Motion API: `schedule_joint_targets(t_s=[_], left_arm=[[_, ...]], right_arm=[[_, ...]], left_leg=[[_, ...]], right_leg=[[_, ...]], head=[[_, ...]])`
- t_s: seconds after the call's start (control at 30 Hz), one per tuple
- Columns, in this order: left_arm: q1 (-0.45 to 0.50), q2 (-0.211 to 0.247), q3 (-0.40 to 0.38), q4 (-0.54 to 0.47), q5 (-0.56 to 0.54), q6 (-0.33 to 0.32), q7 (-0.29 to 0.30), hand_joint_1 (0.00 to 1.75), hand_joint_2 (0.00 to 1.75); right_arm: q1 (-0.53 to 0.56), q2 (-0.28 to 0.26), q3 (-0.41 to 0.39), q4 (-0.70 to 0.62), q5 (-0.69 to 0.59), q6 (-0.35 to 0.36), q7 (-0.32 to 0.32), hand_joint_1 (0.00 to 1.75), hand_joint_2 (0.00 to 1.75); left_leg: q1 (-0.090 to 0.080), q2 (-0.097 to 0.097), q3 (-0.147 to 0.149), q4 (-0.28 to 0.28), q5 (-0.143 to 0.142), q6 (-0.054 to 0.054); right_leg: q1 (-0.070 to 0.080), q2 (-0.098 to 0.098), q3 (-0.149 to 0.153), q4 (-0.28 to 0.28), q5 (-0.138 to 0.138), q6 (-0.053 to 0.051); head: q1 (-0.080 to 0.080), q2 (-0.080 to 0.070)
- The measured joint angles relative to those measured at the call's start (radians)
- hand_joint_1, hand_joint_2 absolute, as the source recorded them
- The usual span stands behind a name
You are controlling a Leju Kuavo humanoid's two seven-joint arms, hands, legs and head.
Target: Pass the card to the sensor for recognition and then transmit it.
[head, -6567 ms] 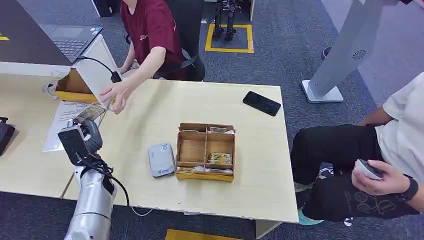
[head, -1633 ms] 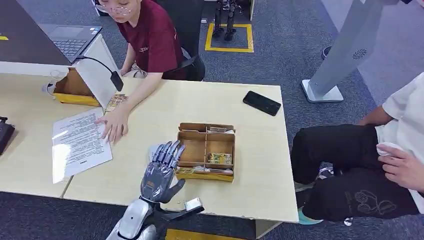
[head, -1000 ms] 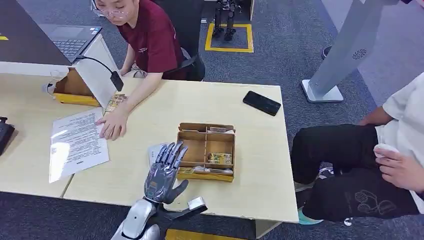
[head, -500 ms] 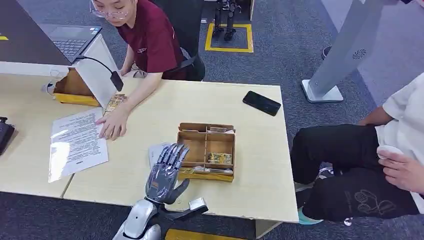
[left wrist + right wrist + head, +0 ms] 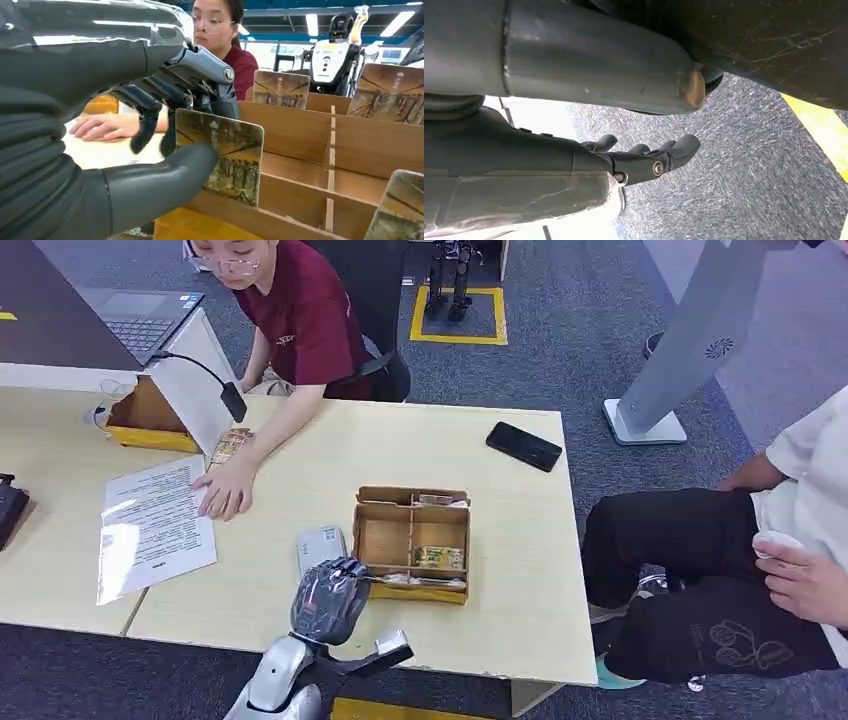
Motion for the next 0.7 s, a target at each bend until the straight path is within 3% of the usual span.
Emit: schedule_joint_targets(t_s=[0.17,0.37,0.4,0.47,0.63,0.7], left_arm=[[0.000,0.000,0.013,0.001,0.014,0.000,-0.015,1.47,1.75],[0.000,0.000,0.016,0.002,0.015,0.000,-0.017,1.55,1.75],[0.000,0.000,0.016,0.003,0.015,0.000,-0.017,1.75,1.75],[-0.001,-0.001,0.019,0.006,0.018,0.000,-0.018,1.71,1.75],[-0.009,-0.001,0.024,0.007,0.193,-0.007,-0.130,1.52,1.75],[-0.009,0.011,0.005,-0.050,0.300,-0.069,-0.123,1.45,1.75]], right_arm=[[0.000,0.000,0.000,0.000,0.000,0.000,-0.001,0.00,0.00],[0.000,0.000,0.001,0.000,0.000,0.000,-0.001,0.00,0.00],[0.000,0.000,0.002,0.000,0.000,-0.001,-0.001,0.00,0.00],[0.000,0.000,0.003,0.000,0.000,0.000,-0.001,0.00,0.00],[0.000,0.000,0.008,0.000,0.000,-0.003,-0.003,0.00,0.00],[0.001,0.000,0.008,0.000,0.000,-0.005,-0.005,0.00,0.00]], left_leg=[[0.000,0.000,0.000,0.000,0.000,0.000],[0.000,0.000,0.000,0.000,0.000,0.000],[0.000,0.000,0.000,0.000,0.000,0.000],[0.000,0.000,0.000,0.000,0.000,0.000],[0.000,0.000,0.000,0.000,0.000,0.000],[0.000,0.000,0.000,0.000,0.000,0.000]], right_leg=[[0.000,0.000,0.000,0.000,0.000,0.000],[0.000,0.000,0.000,0.000,0.000,0.000],[0.000,0.000,0.000,0.000,0.000,0.000],[0.000,0.000,0.000,0.000,0.000,0.000],[0.000,0.000,0.000,0.000,0.000,0.000],[0.000,0.000,0.000,0.000,0.000,0.000]], head=[[0.000,0.000],[0.000,0.000],[0.000,0.000],[0.000,0.000],[0.000,0.000],[0.000,0.000]])
